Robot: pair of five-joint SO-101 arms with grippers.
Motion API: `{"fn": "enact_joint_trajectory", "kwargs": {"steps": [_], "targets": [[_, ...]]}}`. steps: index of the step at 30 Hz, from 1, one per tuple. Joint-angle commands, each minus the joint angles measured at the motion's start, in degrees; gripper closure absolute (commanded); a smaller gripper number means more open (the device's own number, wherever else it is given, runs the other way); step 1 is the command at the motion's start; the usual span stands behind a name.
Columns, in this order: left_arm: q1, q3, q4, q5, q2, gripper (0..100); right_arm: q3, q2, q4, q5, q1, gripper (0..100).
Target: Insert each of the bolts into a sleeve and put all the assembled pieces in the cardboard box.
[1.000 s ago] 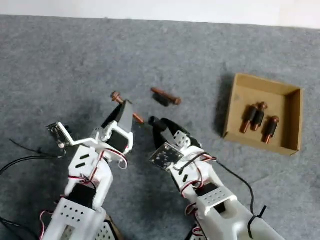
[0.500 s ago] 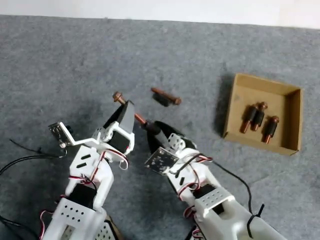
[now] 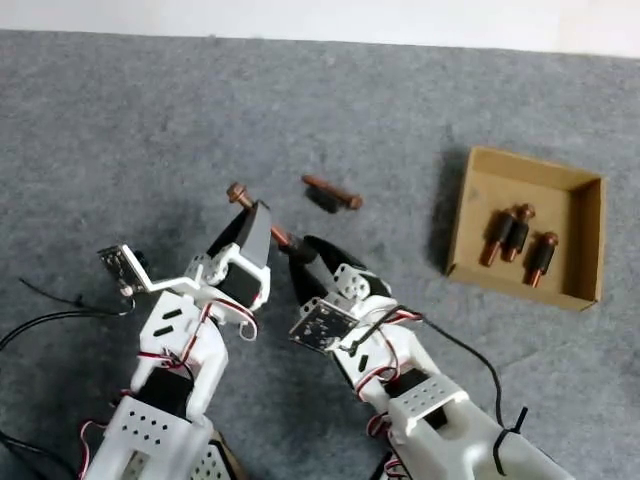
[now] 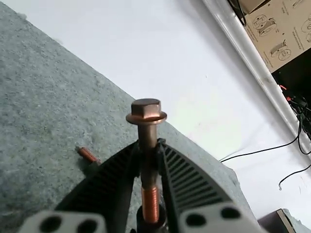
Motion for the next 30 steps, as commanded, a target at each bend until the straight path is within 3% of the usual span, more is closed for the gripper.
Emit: {"fn": "enact_joint_trajectory", "kwargs": {"steps": [1, 9, 14, 25, 30], "targets": [[0.84, -0.40, -1.23, -0.79, -0.57, 99, 6.20, -1.63, -2.77, 0.18, -0.57, 99.4], [2.42, 1.54, -1.14, -1.14, -1.01, 99, 6.11, -1.63, -2.77, 0.09, -0.22, 99.4], [3.12, 1.54, -0.88, -7.30, -0.57, 99, 6.11, -1.63, -2.77, 0.09, -0.22, 99.4], [5.76, 1.54, 7.38, -11.87, -1.01, 99, 6.11, -1.63, -2.86, 0.00, 2.07, 99.4], [7.25, 1.54, 9.49, -11.87, -1.01, 99, 6.11, -1.63, -2.86, -4.57, 4.35, 99.4]]}}
